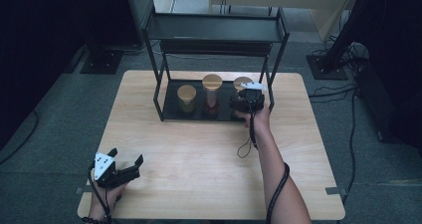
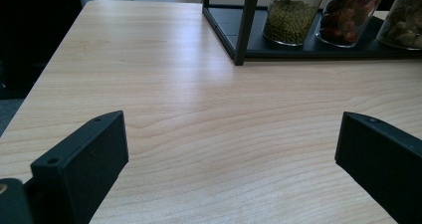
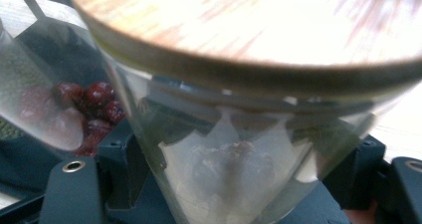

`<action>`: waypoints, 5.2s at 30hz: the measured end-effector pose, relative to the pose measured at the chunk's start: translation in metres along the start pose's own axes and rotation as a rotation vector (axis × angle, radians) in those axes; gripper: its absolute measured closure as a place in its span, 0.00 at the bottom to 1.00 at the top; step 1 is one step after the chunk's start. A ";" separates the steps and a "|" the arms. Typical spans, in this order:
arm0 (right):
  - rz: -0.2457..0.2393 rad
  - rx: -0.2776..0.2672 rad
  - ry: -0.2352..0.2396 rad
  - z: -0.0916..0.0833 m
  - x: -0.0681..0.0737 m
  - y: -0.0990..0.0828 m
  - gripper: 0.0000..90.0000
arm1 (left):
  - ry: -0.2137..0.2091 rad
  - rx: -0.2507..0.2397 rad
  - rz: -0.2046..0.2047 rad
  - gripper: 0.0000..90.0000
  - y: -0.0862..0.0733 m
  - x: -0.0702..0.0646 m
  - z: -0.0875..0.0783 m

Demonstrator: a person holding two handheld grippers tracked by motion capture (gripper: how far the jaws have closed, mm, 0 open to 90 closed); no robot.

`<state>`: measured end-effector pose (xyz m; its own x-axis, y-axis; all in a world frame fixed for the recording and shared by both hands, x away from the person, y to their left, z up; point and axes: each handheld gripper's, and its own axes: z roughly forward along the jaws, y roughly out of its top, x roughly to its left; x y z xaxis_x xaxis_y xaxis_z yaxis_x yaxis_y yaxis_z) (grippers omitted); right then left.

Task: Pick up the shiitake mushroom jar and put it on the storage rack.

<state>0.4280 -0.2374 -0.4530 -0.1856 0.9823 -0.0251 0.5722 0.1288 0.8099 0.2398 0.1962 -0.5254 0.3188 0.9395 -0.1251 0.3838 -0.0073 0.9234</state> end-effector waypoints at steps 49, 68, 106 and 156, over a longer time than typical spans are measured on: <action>0.037 -0.063 0.029 0.005 0.003 -0.011 0.00 | 0.004 0.002 0.016 0.00 0.000 -0.002 0.000; 0.046 -0.060 0.068 0.003 0.002 -0.041 0.00 | 0.005 0.003 0.016 0.00 0.000 -0.002 0.001; 0.017 -0.086 0.085 -0.029 -0.012 -0.107 0.00 | 0.008 0.008 0.025 0.00 0.000 -0.002 0.001; 0.001 -0.132 0.019 -0.111 -0.045 -0.164 0.00 | 0.018 0.014 0.027 0.00 0.000 -0.003 0.001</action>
<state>0.2538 -0.3181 -0.5192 -0.2015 0.9794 -0.0144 0.4627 0.1081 0.8799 0.2402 0.1929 -0.5253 0.3140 0.9448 -0.0936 0.3874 -0.0374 0.9212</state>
